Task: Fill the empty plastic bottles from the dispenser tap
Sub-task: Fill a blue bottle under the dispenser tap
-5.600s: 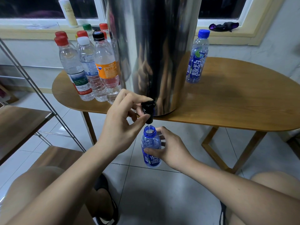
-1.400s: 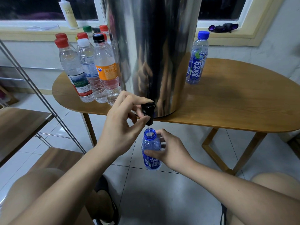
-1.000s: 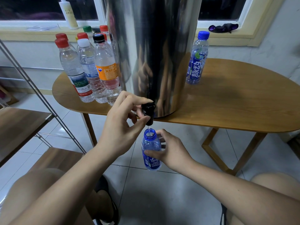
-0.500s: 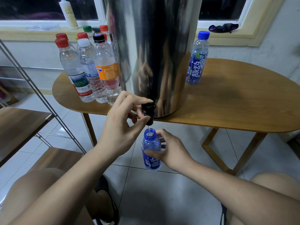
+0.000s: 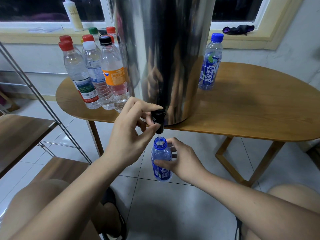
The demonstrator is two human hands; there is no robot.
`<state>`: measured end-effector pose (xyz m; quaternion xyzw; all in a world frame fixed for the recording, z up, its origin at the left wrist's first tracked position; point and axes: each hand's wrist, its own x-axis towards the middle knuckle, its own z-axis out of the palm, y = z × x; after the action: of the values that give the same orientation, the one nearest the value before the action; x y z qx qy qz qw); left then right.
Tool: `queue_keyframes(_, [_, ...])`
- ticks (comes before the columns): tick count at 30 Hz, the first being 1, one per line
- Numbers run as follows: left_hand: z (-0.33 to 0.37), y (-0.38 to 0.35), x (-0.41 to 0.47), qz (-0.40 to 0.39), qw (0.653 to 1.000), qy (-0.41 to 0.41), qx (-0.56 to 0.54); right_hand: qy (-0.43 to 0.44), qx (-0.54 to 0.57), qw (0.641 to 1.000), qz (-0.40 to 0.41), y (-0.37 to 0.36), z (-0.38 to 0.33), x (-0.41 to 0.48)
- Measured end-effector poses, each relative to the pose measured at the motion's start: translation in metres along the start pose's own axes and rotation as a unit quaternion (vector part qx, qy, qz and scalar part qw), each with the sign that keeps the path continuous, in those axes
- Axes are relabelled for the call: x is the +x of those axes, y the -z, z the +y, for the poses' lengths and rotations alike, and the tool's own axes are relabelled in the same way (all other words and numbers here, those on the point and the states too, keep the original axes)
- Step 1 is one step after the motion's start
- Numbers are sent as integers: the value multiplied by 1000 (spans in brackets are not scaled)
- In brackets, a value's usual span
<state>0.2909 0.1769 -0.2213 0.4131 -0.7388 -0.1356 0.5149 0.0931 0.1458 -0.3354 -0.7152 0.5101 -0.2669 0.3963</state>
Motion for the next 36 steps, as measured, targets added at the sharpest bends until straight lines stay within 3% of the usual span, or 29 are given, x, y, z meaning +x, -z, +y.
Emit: queue_keyframes(36, [1, 0, 0, 1, 1000, -1, -4, 6, 0, 1000, 4, -1, 2, 1])
